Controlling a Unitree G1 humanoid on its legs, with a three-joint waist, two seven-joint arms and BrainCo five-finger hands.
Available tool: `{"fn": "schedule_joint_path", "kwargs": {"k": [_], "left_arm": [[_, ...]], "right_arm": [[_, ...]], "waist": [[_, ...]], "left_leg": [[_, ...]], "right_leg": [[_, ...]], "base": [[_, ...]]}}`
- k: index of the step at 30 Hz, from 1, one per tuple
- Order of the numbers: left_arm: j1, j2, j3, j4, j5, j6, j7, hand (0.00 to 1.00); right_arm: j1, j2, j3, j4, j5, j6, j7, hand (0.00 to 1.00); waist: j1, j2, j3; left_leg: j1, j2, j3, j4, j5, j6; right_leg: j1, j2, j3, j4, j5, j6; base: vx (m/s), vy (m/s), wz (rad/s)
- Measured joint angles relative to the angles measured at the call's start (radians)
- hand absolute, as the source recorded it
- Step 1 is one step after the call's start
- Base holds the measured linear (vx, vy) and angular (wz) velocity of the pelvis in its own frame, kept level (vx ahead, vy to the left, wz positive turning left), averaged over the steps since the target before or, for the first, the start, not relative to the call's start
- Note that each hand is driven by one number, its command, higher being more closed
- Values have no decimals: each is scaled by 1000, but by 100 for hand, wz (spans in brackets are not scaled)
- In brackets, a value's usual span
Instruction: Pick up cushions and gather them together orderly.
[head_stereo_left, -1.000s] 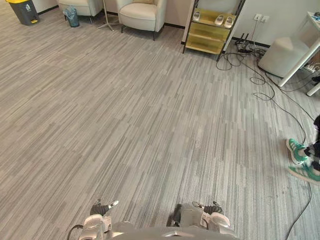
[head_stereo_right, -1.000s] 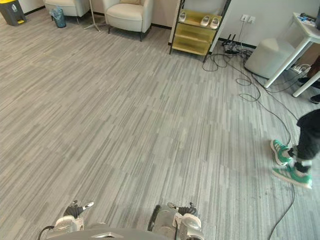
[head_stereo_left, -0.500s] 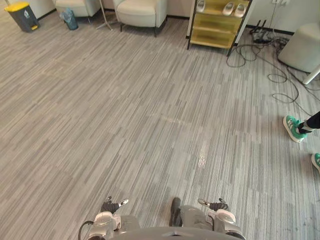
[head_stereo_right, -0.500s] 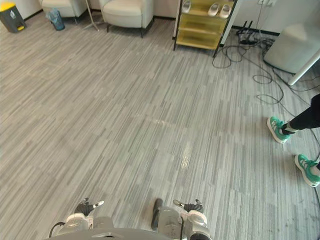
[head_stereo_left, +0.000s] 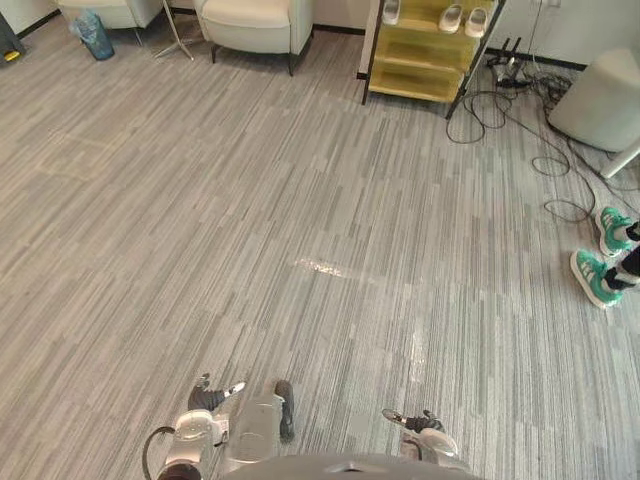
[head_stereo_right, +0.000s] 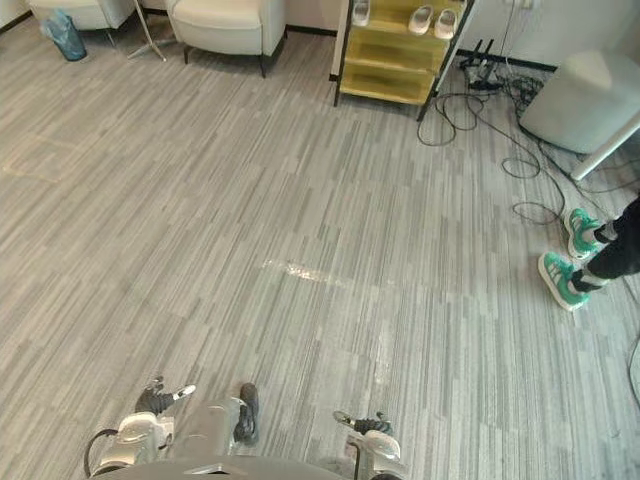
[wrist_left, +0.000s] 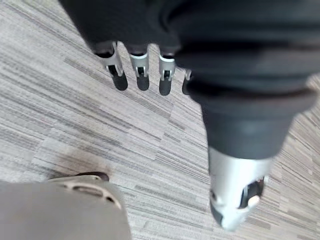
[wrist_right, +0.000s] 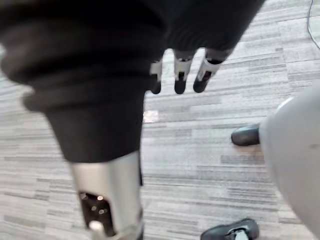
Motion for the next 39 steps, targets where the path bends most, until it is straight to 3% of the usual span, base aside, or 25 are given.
{"fn": "schedule_joint_path", "kwargs": {"k": [1,3,4,5,6,7,9,11,12,14,15,16,19,22,23,24,26,28,31,32,33,34,36,39], "left_arm": [[0,5,-4,11,2,2,-5,0],[8,34,-51,38,11,17,-7,0],[12,39,-61,39,12,19,-7,0],[19,44,-81,40,12,21,-6,0],[28,43,-94,40,12,22,-7,0],[28,42,-96,40,12,22,-6,0],[24,39,-95,37,12,26,-6,0],[18,34,-94,36,12,26,-5,0],[22,32,-94,38,12,26,-5,0],[21,29,-95,37,12,25,-5,0],[24,32,-92,37,12,24,-6,0],[19,21,-81,47,12,24,-3,0],[18,-15,-67,70,16,16,-4,0],[17,-19,-67,74,21,16,-7,0],[16,-20,-66,73,20,15,-7,0],[15,-27,-55,61,16,12,-7,0],[16,-34,-48,44,-2,5,-12,0],[16,-43,-40,30,-13,-3,-13,0],[16,-46,-41,19,-21,-6,-13,0],[16,-47,-45,15,-21,-5,-12,0],[15,-49,-51,15,-21,-4,-11,0],[14,-52,-53,15,-21,-4,-11,0],[8,-42,-61,27,-21,-2,-10,0],[3,-35,-59,25,-20,-2,-10,0]], "right_arm": [[-1,-1,-1,0,0,-1,1,0],[6,-4,-15,-5,1,-3,5,0],[7,-8,-17,-4,1,-2,5,0],[18,-9,-24,-5,7,-1,6,0],[18,-10,-43,-12,8,-7,7,0],[15,-10,-47,-13,8,-7,7,0],[6,-7,-56,-12,9,-6,8,0],[3,-7,-59,-15,17,-8,9,0],[-5,-5,-65,-13,23,-7,9,0],[-13,-4,-78,-11,30,-6,8,0],[-12,-5,-83,-8,32,-3,8,0],[-16,-14,-91,-2,37,-1,8,0],[-20,-40,-118,4,38,-2,8,0],[-16,-50,-135,35,38,-1,8,0],[-13,-50,-135,37,39,-2,8,0],[-2,-49,-134,36,41,-3,8,0],[9,-51,-134,38,43,-4,7,0],[10,-48,-132,54,61,-2,7,0],[7,-45,-122,69,70,-2,8,0],[9,-45,-123,68,71,-3,7,0],[12,-47,-127,64,74,-3,7,0],[14,-50,-128,63,79,-3,6,0],[23,-35,-133,60,83,-8,2,0],[25,-15,-136,61,80,-6,1,0]], "waist": [[1,1,-1],[-20,-4,-4],[-27,-6,-5],[-37,-7,-4],[-49,2,1],[-54,4,0],[-57,4,2],[-61,6,3],[-68,6,3],[-77,8,5],[-84,-2,6],[-83,15,11],[-79,73,3],[-82,92,-12],[-82,89,-10],[-76,83,-5],[-63,83,-5],[-53,81,-2],[-35,80,-2],[-34,79,-2],[-38,88,-1],[-38,95,-1],[-42,65,-12],[-35,37,-18]], "left_leg": [[23,-1,17,-2,-21,4],[109,-17,55,-23,-73,11],[136,-22,61,-34,-76,12],[198,-35,62,-65,-75,12],[279,-46,63,-112,-75,12],[308,-47,65,-132,-75,12],[409,-40,62,-195,-75,12],[437,-29,57,-211,-75,12],[445,-20,45,-220,-75,11],[458,-9,28,-238,-82,-11],[478,-13,-5,-250,-99,-42],[509,4,-37,-260,-113,-66],[510,59,-81,-238,-103,-77],[440,112,-136,-53,-95,-91],[419,119,-144,-3,-88,-101],[337,147,-162,186,-39,-131],[255,174,-159,375,-30,-134],[185,186,-111,488,-72,-118],[125,176,-69,382,-131,-123],[118,165,-70,228,-132,-122],[110,161,-92,36,-91,-141],[113,161,-104,-18,-24,-148],[157,85,-82,-100,18,-116],[173,34,-59,-134,30,-99]], "right_leg": [[-31,-5,17,83,-5,12],[-231,-19,60,555,40,215],[-268,-19,57,658,51,234],[-321,-29,21,803,48,223],[-366,-52,-67,901,22,155],[-384,-59,-100,919,7,119],[-438,-66,-245,811,-73,11],[-461,-52,-290,650,-87,-11],[-477,-23,-284,464,-61,-17],[-483,8,-253,235,33,-17],[-473,27,-208,96,179,-8],[-452,51,-195,99,261,-19],[-463,100,-201,168,158,-43],[-404,146,-226,117,120,-52],[-391,151,-228,102,120,-52],[-337,170,-236,47,121,-54],[-278,185,-235,-3,123,-69],[-200,188,-221,-51,126,-81],[-147,163,-187,-75,135,-65],[-137,144,-166,-75,135,-48],[-135,130,-151,-68,123,-13],[-137,129,-147,-62,117,-2],[-133,72,-138,-78,118,22],[-123,23,-137,-114,125,22]], "base": [[505,233,-54],[386,162,-44],[371,104,-16],[455,111,-11],[450,101,-9],[365,53,-11],[326,-6,1],[301,-95,11],[362,-175,25],[339,-198,40],[396,-261,43],[392,-251,29],[342,-246,-8],[297,-198,0],[206,-125,14],[261,-126,11],[269,-80,4],[261,-2,-13],[253,122,-41],[205,279,-39],[169,246,-33],[137,274,-21],[138,219,3],[163,192,7]]}}
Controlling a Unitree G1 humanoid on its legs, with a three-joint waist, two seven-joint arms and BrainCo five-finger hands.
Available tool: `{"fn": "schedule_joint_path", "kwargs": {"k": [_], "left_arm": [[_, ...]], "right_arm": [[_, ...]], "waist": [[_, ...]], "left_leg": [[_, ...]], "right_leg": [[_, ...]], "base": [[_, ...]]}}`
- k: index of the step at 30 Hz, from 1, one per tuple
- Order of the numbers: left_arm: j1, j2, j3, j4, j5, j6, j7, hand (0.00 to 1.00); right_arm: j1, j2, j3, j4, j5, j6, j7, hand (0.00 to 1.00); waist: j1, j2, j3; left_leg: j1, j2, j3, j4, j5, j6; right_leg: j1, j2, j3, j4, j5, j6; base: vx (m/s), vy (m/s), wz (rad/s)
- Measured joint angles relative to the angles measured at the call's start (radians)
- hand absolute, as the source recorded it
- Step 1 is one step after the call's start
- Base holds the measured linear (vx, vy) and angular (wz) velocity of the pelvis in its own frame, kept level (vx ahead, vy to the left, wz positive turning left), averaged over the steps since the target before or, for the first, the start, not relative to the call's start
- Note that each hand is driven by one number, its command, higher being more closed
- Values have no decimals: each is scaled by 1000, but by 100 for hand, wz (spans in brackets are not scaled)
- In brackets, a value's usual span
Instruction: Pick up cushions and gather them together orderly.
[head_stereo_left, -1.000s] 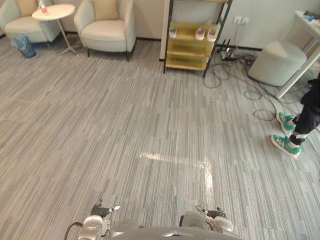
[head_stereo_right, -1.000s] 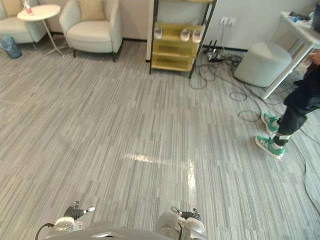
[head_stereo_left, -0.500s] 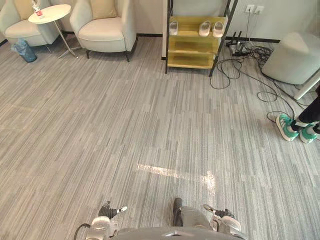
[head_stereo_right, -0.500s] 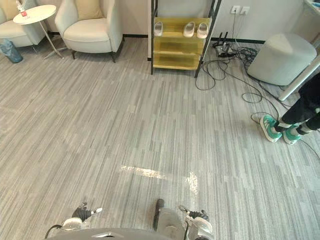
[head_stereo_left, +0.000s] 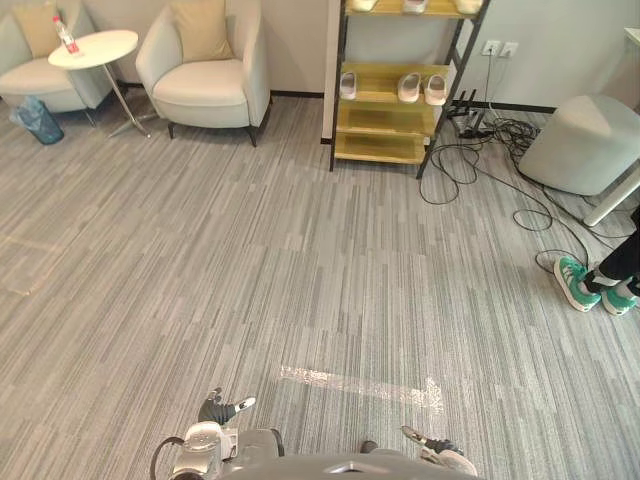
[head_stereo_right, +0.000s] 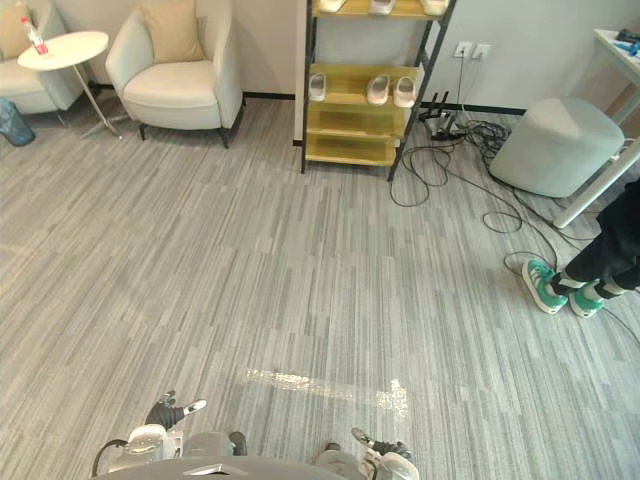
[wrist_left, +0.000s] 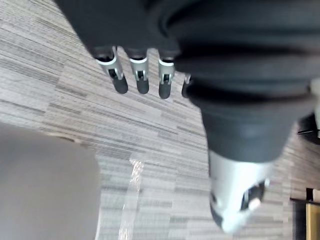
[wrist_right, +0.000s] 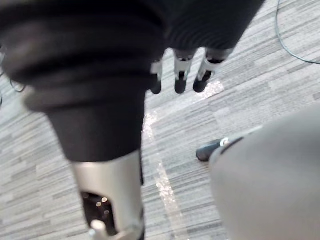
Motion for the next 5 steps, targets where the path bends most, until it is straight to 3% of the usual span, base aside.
{"fn": "schedule_joint_path", "kwargs": {"k": [5], "left_arm": [[3,-1,2,7,2,3,0,0]], "right_arm": [[14,8,-24,-24,0,-2,0,0]], "waist": [[1,1,-6]], "left_leg": [[51,-18,3,-55,8,12]], "right_leg": [[36,-6,0,-31,1,1]], "base": [[69,41,-4]]}}
